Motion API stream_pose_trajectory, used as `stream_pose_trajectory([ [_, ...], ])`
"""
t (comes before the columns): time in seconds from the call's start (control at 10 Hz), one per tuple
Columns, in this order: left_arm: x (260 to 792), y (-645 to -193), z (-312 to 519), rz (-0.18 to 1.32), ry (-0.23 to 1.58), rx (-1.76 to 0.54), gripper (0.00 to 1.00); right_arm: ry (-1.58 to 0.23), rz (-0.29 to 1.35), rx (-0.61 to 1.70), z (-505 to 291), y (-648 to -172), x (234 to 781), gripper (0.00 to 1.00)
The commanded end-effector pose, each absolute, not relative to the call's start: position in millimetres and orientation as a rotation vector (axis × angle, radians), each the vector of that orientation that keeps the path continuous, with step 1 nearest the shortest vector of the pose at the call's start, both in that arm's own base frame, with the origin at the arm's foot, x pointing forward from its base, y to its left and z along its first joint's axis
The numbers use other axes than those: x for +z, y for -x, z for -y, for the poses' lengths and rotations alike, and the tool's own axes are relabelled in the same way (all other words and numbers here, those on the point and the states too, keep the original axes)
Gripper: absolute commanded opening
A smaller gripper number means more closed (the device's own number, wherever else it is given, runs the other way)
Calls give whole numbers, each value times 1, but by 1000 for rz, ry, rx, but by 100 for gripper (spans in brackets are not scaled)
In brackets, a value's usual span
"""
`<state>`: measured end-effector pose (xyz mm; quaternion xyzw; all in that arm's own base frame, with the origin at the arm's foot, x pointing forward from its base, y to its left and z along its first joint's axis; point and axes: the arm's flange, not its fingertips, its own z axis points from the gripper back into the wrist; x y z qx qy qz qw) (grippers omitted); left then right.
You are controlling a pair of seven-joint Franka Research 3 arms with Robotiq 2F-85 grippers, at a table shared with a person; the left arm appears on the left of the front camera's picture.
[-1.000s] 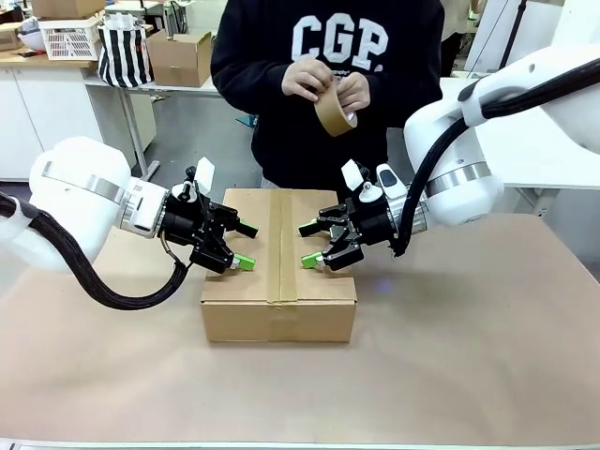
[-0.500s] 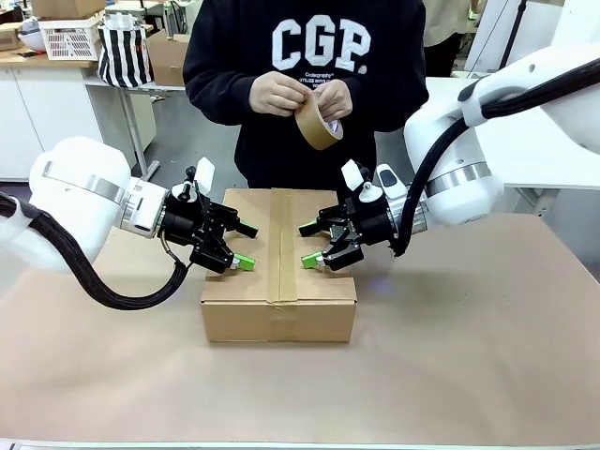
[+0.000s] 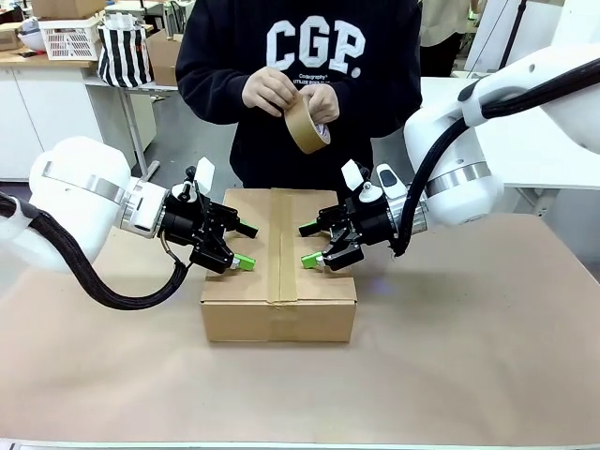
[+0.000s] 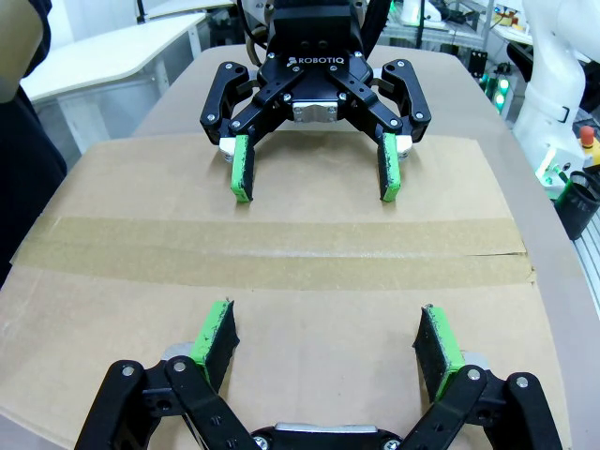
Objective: Pack the gift set into the box.
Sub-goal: Press and hold the closed box until the human finishes sealing it.
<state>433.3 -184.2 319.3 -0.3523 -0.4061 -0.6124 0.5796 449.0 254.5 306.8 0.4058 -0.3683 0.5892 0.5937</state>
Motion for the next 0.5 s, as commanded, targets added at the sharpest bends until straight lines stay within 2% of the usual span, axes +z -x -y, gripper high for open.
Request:
stream_pose_trajectory([
  [0.0,318,-432,183,951,817,-1435,100,-933,857,1371,-254,-447,303,100],
  [0.4,318,-432,183,951,817,-1435,100,-933,857,1371,-254,-447,303,100],
])
